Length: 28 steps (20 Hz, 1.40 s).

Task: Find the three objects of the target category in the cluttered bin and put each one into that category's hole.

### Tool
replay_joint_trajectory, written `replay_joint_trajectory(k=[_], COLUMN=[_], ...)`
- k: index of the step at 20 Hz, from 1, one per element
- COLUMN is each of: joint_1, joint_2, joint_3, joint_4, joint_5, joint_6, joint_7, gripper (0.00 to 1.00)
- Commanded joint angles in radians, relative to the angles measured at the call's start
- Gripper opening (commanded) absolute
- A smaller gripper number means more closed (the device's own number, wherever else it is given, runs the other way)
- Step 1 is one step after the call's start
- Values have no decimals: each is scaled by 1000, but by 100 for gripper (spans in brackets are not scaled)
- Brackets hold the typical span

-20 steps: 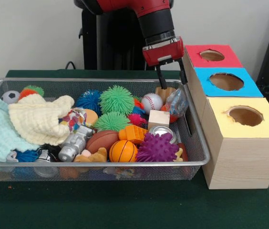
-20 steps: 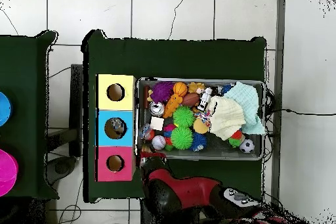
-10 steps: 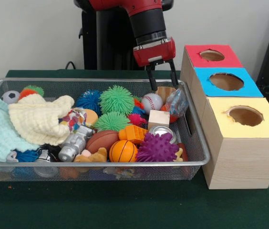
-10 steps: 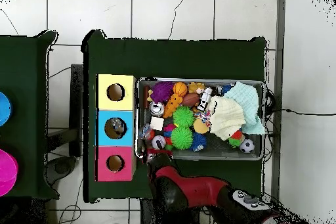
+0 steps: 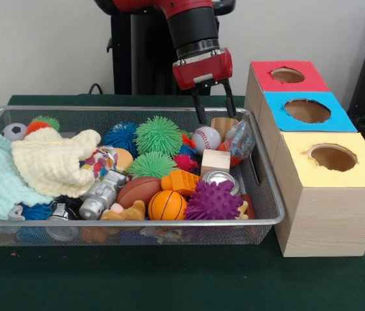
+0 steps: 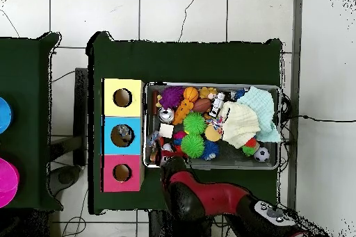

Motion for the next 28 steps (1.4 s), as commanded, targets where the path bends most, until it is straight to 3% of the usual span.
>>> replay_joint_trajectory(k=[1,15,21,28], joint_1=[-21,13,60,63], joint_2=[-7,-7,70,121], joint_3=[130,107,3,-4], joint_4=[-128,-162,-228,-270], joint_5=[18,39,13,-21], joint_6=[105,92,-18,-61], joint_7=[157,130,91,102], gripper=[100,100,100,100])
